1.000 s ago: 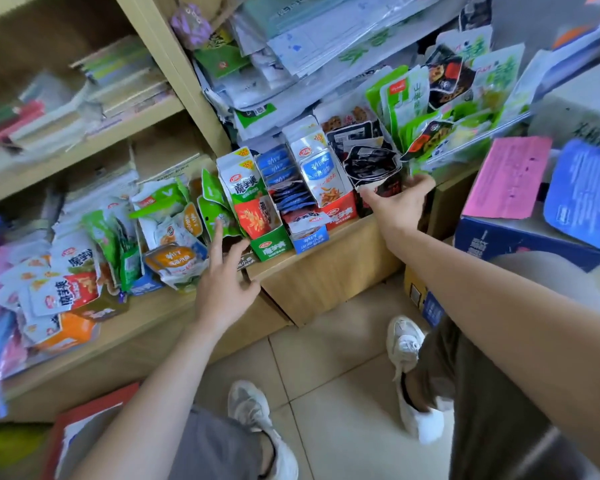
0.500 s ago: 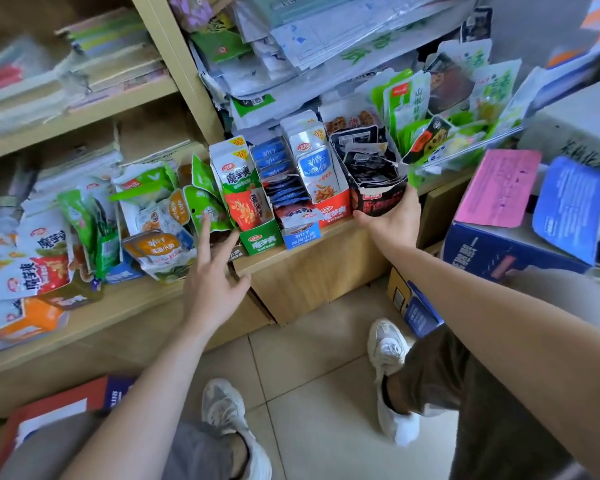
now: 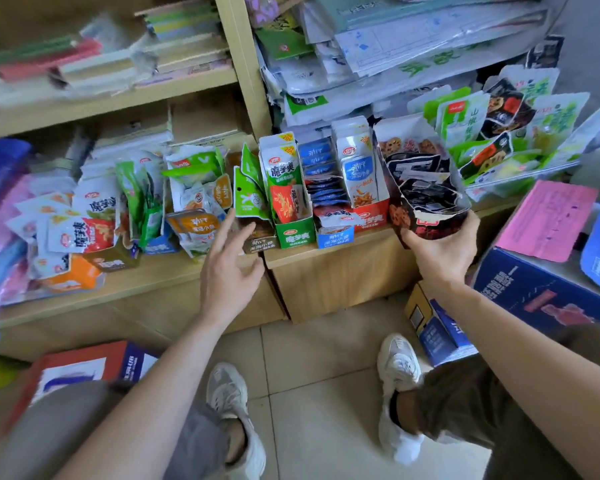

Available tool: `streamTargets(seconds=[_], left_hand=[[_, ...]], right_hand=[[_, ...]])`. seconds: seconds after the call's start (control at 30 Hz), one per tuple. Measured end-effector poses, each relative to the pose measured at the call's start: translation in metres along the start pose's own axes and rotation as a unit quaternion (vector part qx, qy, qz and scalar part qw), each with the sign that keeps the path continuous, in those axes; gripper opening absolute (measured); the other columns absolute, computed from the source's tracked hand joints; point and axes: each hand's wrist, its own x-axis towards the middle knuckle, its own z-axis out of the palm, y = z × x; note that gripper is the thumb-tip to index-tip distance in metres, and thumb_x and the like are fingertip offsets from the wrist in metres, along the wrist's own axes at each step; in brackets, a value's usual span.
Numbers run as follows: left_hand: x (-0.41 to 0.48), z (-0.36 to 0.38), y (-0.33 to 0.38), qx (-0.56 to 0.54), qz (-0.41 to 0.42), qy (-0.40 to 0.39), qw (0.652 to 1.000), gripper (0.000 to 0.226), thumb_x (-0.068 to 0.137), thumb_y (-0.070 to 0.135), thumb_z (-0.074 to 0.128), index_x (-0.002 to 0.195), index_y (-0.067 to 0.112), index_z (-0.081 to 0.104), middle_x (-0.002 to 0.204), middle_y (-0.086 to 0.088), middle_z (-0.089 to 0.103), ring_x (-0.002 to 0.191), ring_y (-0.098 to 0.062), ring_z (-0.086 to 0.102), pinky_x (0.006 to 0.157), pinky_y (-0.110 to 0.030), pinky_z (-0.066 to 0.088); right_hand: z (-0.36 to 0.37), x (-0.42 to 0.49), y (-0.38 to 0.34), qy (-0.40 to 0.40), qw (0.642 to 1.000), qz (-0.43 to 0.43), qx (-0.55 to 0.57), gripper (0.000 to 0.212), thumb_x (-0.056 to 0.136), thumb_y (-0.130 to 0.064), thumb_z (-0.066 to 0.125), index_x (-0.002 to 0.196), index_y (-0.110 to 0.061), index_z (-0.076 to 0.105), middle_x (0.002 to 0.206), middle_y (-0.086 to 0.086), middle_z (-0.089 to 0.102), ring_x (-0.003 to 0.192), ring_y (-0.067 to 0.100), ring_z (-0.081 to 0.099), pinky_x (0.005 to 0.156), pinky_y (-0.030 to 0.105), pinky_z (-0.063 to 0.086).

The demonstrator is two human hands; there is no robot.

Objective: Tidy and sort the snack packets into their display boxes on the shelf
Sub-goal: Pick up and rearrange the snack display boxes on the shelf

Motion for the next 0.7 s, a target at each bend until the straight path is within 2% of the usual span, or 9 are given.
streamTargets(seconds=[0.07, 0.13, 0.2, 0.27, 0.4, 0.47, 0.53, 0.6, 0.7], left_hand=[[-0.001, -0.007, -0.005, 0.009, -0.034, 0.056, 0.998, 0.049, 0.081, 0.011, 0.074, 0.129, 0.021, 0.066, 0.145, 0.005, 0.051, 0.130, -0.005, 0.049, 0.098, -0.013, 0.040], [-0.003, -0.012, -0.010, 0.013, -0.065, 0.087, 0.994, 0.044, 0.080, 0.009, 0.072, 0.122, 0.021, 0.069, 0.128, 0.004, 0.060, 0.121, -0.014, 0.057, 0.097, -0.027, 0.046], [-0.005, -0.013, -0.016, 0.019, -0.096, 0.104, 0.990, 0.041, 0.081, 0.010, 0.073, 0.120, 0.022, 0.069, 0.123, 0.005, 0.064, 0.118, -0.015, 0.058, 0.094, -0.024, 0.043], [-0.006, -0.010, -0.021, 0.028, -0.125, 0.111, 0.986, 0.040, 0.081, 0.012, 0.074, 0.120, 0.023, 0.069, 0.123, 0.005, 0.065, 0.119, -0.014, 0.055, 0.094, -0.022, 0.041], [-0.009, -0.007, -0.028, 0.038, -0.182, 0.103, 0.977, 0.049, 0.078, 0.016, 0.077, 0.125, 0.021, 0.064, 0.126, -0.001, 0.058, 0.117, -0.024, 0.058, 0.089, -0.036, 0.047], [-0.010, -0.008, -0.028, 0.038, -0.213, 0.109, 0.970, 0.056, 0.077, 0.016, 0.079, 0.129, 0.022, 0.058, 0.130, -0.003, 0.053, 0.118, -0.027, 0.057, 0.082, -0.035, 0.046], [-0.008, -0.009, -0.029, 0.018, -0.247, 0.128, 0.960, 0.065, 0.077, 0.014, 0.081, 0.135, 0.021, 0.052, 0.133, -0.007, 0.049, 0.117, -0.028, 0.057, 0.078, -0.032, 0.044], [-0.007, -0.008, -0.031, -0.017, -0.269, 0.143, 0.952, 0.075, 0.077, 0.013, 0.081, 0.143, 0.018, 0.044, 0.137, -0.008, 0.047, 0.120, -0.027, 0.055, 0.082, -0.031, 0.044], [-0.005, -0.006, -0.034, -0.062, -0.288, 0.151, 0.944, 0.091, 0.078, 0.011, 0.082, 0.153, 0.014, 0.032, 0.144, -0.008, 0.045, 0.125, -0.024, 0.055, 0.091, -0.033, 0.047]], right_hand=[[-0.005, -0.007, -0.007, 0.022, 1.000, -0.020, 0.004, 0.089, 0.060, -0.039, 0.089, 0.134, -0.026, 0.043, 0.125, -0.010, 0.056, 0.117, 0.004, 0.053, 0.108, 0.033, 0.045], [-0.011, -0.013, -0.017, 0.042, 0.998, -0.039, 0.017, 0.087, 0.061, -0.035, 0.089, 0.134, -0.025, 0.043, 0.126, -0.008, 0.056, 0.116, 0.004, 0.053, 0.107, 0.030, 0.045], [-0.016, -0.017, -0.029, 0.052, 0.996, -0.065, 0.034, 0.087, 0.062, -0.035, 0.089, 0.135, -0.022, 0.044, 0.126, -0.005, 0.056, 0.117, 0.005, 0.054, 0.107, 0.031, 0.045], [-0.020, -0.020, -0.044, 0.049, 0.993, -0.088, 0.060, 0.087, 0.063, -0.035, 0.090, 0.134, -0.020, 0.044, 0.126, -0.004, 0.057, 0.118, 0.006, 0.055, 0.106, 0.033, 0.046], [-0.026, -0.032, -0.078, 0.008, 0.982, -0.136, 0.131, 0.073, 0.068, -0.024, 0.090, 0.124, -0.034, 0.043, 0.120, -0.012, 0.058, 0.116, 0.001, 0.057, 0.106, 0.029, 0.046], [-0.024, -0.036, -0.090, -0.017, 0.977, -0.154, 0.144, 0.073, 0.069, -0.018, 0.090, 0.125, -0.030, 0.044, 0.120, -0.014, 0.058, 0.117, -0.001, 0.057, 0.105, 0.022, 0.044], [-0.018, -0.040, -0.098, -0.050, 0.976, -0.144, 0.156, 0.073, 0.070, -0.015, 0.089, 0.129, -0.018, 0.046, 0.121, -0.011, 0.060, 0.114, -0.002, 0.058, 0.099, 0.016, 0.044], [-0.009, -0.044, -0.104, -0.081, 0.973, -0.130, 0.170, 0.074, 0.068, -0.015, 0.090, 0.129, -0.011, 0.048, 0.120, -0.006, 0.063, 0.110, 0.000, 0.061, 0.094, 0.015, 0.046], [0.005, -0.053, -0.111, -0.118, 0.970, -0.121, 0.172, 0.073, 0.067, -0.015, 0.091, 0.127, -0.009, 0.051, 0.116, -0.006, 0.065, 0.105, -0.002, 0.062, 0.089, 0.012, 0.047]])
